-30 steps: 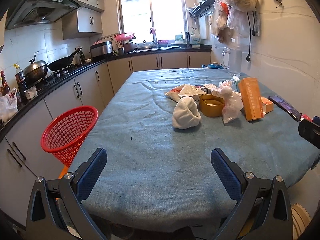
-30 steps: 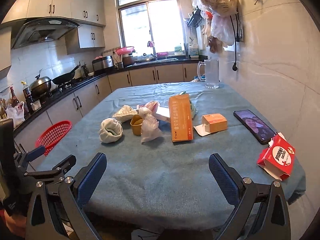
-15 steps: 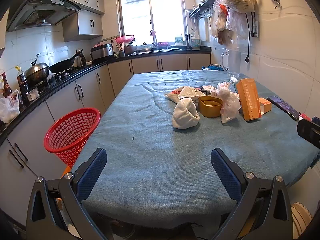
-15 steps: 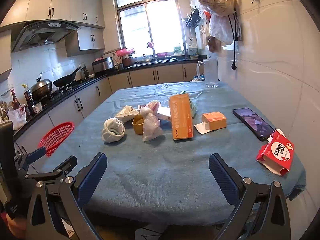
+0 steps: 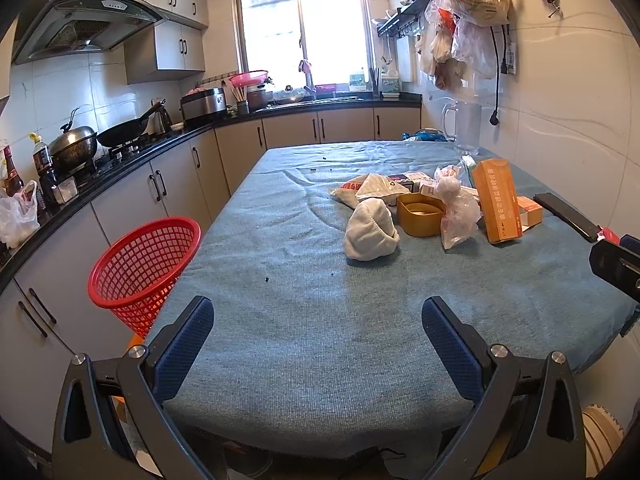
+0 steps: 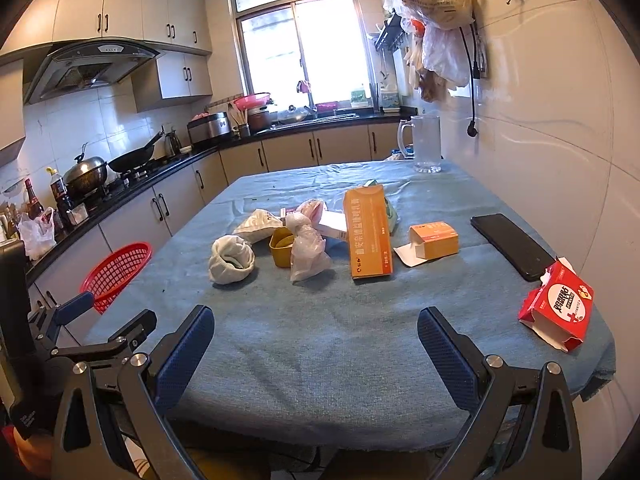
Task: Collect trash
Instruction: 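Reach the left tool toward the white towel bundle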
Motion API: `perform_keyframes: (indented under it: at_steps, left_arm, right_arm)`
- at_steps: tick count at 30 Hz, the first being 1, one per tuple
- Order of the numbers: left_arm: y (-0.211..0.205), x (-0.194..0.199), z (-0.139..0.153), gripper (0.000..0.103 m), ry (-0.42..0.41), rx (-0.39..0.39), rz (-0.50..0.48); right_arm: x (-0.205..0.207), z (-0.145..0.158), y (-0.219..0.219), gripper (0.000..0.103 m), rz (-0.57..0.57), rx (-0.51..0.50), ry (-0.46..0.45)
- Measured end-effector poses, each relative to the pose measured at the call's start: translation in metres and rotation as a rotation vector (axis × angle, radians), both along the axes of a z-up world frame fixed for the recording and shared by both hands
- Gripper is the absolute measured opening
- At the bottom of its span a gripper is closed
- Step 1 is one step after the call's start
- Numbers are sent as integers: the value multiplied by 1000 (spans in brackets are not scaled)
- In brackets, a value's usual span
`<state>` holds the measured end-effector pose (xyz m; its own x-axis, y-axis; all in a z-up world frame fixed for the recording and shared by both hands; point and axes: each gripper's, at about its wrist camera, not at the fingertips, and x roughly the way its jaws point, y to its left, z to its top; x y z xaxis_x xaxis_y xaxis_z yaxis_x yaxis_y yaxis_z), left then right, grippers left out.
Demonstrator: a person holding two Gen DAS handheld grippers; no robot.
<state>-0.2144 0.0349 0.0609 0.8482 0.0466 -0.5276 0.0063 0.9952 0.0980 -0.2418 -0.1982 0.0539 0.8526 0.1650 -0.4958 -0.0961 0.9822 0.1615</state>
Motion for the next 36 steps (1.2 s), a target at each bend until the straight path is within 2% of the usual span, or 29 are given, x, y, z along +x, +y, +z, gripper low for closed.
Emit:
perform_keyframes:
  at_steps: [21, 29, 33, 36]
  left_arm:
    - [7, 15, -3, 103, 20, 4, 3]
    - [8, 38, -11, 103, 61, -14, -64]
    - [14, 59, -13, 103, 115, -76, -118]
    - [15, 82, -15, 95, 166, -120, -139]
  right_arm:
    - [19, -6, 6, 103, 37, 16, 44]
    - [46, -16, -10, 100, 13, 32, 83]
    - [68, -20, -22, 97, 0, 42, 112]
    - [86, -22, -29, 91, 0, 51, 134]
